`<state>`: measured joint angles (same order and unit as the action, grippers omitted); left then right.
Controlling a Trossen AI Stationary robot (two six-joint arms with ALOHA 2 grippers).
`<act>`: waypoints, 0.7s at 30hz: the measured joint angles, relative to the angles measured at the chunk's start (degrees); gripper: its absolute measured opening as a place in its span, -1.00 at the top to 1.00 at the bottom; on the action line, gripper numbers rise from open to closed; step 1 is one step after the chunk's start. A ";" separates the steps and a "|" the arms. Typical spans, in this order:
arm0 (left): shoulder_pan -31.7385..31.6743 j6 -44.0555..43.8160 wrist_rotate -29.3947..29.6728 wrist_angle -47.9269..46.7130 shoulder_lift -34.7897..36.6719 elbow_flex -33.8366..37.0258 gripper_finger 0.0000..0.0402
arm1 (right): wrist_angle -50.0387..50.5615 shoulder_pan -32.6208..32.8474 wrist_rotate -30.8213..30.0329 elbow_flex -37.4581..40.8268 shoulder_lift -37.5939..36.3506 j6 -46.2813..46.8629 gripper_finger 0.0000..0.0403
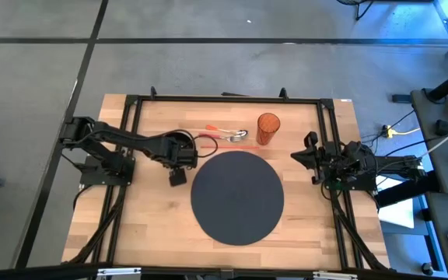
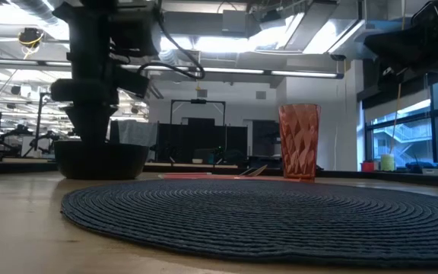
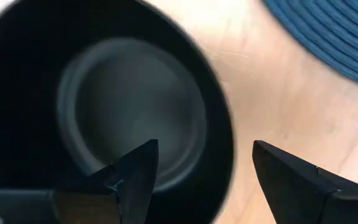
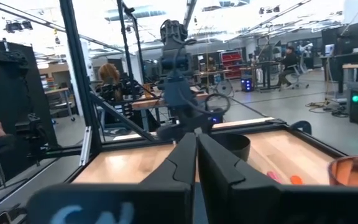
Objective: Pick & Place Utensil
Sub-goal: Put the black bowl on the blue mat
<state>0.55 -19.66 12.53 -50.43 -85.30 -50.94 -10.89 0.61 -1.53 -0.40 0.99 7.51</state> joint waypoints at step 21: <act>1.24 -0.41 -4.97 0.02 0.00 0.02 0.93 | 0.02 0.00 0.25 0.00 0.00 1.15 0.91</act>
<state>1.79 -20.06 7.56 -50.40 -85.30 -50.92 -10.87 0.60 -1.28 -0.40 0.99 8.66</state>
